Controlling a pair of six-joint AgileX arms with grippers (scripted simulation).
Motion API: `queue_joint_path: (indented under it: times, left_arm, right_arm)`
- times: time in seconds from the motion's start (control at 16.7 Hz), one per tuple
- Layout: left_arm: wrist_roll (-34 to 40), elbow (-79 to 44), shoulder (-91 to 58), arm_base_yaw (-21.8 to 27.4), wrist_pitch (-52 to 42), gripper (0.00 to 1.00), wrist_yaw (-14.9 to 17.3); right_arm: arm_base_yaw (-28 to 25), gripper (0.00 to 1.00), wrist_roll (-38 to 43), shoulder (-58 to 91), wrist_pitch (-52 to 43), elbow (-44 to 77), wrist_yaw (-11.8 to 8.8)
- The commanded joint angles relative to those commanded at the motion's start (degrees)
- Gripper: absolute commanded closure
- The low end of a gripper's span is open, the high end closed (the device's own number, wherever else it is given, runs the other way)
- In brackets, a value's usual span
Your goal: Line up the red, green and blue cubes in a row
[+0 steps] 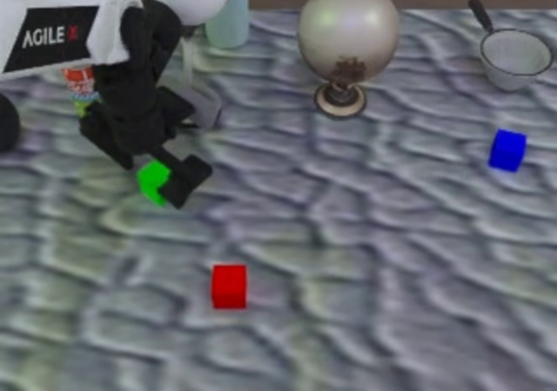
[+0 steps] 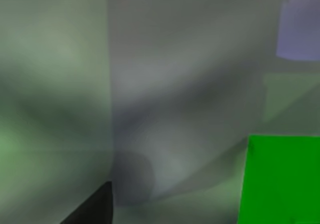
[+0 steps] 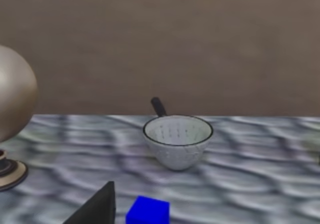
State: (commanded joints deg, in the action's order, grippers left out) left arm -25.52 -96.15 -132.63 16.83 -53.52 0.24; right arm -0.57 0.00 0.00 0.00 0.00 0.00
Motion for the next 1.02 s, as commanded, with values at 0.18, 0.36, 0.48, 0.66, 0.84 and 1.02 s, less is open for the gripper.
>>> queue_joint_path:
  times: [0.18,0.36,0.48,0.66,0.84,1.02]
  left_arm:
    - [0.0,0.0,0.0,0.0,0.0,0.08,0.0]
    - [0.0,0.0,0.0,0.0,0.0,0.30,0.0]
    - [0.0,0.0,0.0,0.0,0.0,0.45,0.0]
    - [0.0,0.0,0.0,0.0,0.0,0.68,0.0]
    - [0.0,0.0,0.0,0.0,0.0,0.90,0.0]
    - [0.0,0.0,0.0,0.0,0.0,1.00,0.0]
  right_arm:
    - [0.0,0.00,0.0,0.0,0.0,0.0,0.0]
    - [0.0,0.00,0.0,0.0,0.0,0.0,0.0]
    - [0.0,0.00,0.0,0.0,0.0,0.0,0.0]
    - [0.0,0.00,0.0,0.0,0.0,0.0,0.0]
    - [0.0,0.00,0.0,0.0,0.0,0.0,0.0]
    - [0.0,0.00,0.0,0.0,0.0,0.0,0.0]
